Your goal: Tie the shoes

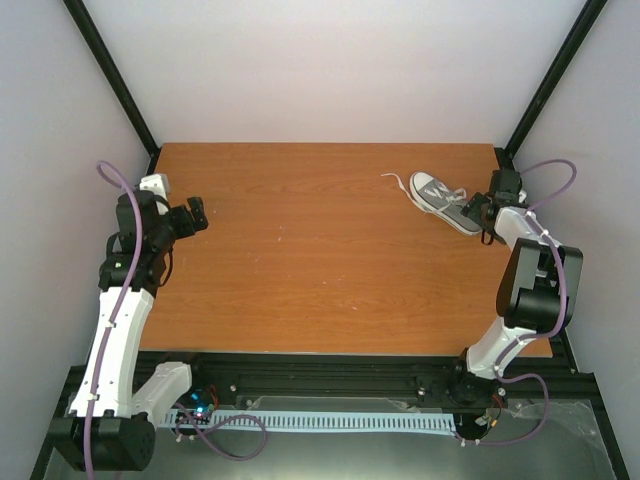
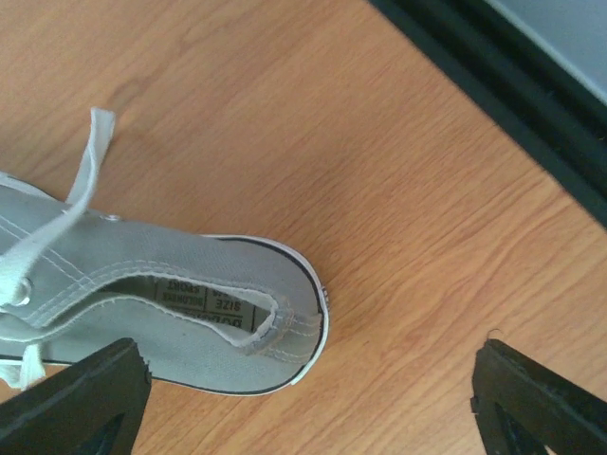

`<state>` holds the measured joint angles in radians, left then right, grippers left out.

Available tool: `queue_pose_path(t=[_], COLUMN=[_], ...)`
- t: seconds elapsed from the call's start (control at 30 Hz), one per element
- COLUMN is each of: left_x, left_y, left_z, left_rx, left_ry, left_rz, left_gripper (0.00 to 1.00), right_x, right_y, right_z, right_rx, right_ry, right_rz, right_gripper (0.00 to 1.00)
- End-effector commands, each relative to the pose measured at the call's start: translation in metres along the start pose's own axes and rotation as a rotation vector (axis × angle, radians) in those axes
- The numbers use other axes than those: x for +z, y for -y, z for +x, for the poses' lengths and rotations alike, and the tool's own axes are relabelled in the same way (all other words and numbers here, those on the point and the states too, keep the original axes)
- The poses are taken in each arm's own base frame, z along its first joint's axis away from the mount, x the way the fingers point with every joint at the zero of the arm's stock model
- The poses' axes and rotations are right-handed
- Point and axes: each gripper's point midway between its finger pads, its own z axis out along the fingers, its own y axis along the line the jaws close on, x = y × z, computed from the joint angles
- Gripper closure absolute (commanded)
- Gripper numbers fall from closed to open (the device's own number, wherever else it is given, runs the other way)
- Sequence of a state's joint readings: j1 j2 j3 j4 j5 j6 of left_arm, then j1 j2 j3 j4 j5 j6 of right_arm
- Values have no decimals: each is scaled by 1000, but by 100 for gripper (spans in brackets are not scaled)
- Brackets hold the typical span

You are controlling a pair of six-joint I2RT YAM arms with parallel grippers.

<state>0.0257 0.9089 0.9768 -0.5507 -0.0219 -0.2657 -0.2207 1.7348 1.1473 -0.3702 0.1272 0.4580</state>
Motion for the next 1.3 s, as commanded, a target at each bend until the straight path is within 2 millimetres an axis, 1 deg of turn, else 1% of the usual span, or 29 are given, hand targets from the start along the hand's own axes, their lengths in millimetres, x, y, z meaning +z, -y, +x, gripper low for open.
queue_pose_path(t=[0.0, 0.27, 0.33, 0.4, 0.47, 0.53, 0.6, 0.67, 0.7, 0.77, 0.83, 0.93, 1.03, 1.1, 1.13, 1.2, 1.27], left_x=[0, 2, 2, 2, 2, 1, 0, -2, -2, -2, -1, -2, -4, -4, -4, -4, -3], left_y=[1, 0, 1, 2, 3, 3, 3, 3, 3, 4, 5, 4, 3, 3, 4, 4, 3], left_z=[1, 2, 2, 3, 3, 2, 1, 0, 0, 0, 0, 0, -1, -2, -2, -1, 0], left_rx=[26, 25, 23, 21, 19, 20, 20, 20, 19, 18, 17, 17, 17, 14, 14, 11, 6], left_ry=[-12, -21, -21, -23, -24, -21, -15, -9, -9, -9, -13, -12, -5, -3, -4, -6, -10], left_rz=[2, -2, 0, 9, 15, 15, 12, 11, 11, 17, 23, 18, 12, 14, 16, 16, 14], left_gripper=[0, 0, 0, 0, 0, 0, 0, 0, 0, 0, 0, 0, 0, 0, 0, 0, 0], right_x=[11, 22, 28, 37, 44, 47, 47, 44, 42, 35, 26, 6, -19, -38, -51, -68, -85], right_y=[-7, -10, -9, 0, 7, 10, 8, 5, 3, -2, -5, -10, -16, -22, -25, -28, -31], right_z=[6, 4, 6, 13, 19, 21, 23, 22, 22, 23, 29, 37, 47, 58, 64, 82, 104], right_rx=[43, 81, 104, 139, 175, 205, 202, 197, 196, 193, 202, 205, 199, 195, 189, 186, 190], right_ry=[-46, -42, -57, -84, -106, -116, -125, -127, -128, -127, -134, -128, -104, -95, -81, -80, -92], right_rz=[-70, -88, -81, -44, -46, -76, -93, -113, -127, -158, -191, -224, -237, -249, -259, -251, -255], right_gripper=[13, 21, 26, 32, 43, 57, 72, 92, 96, 97, 97, 97, 97, 97, 97, 97, 97])
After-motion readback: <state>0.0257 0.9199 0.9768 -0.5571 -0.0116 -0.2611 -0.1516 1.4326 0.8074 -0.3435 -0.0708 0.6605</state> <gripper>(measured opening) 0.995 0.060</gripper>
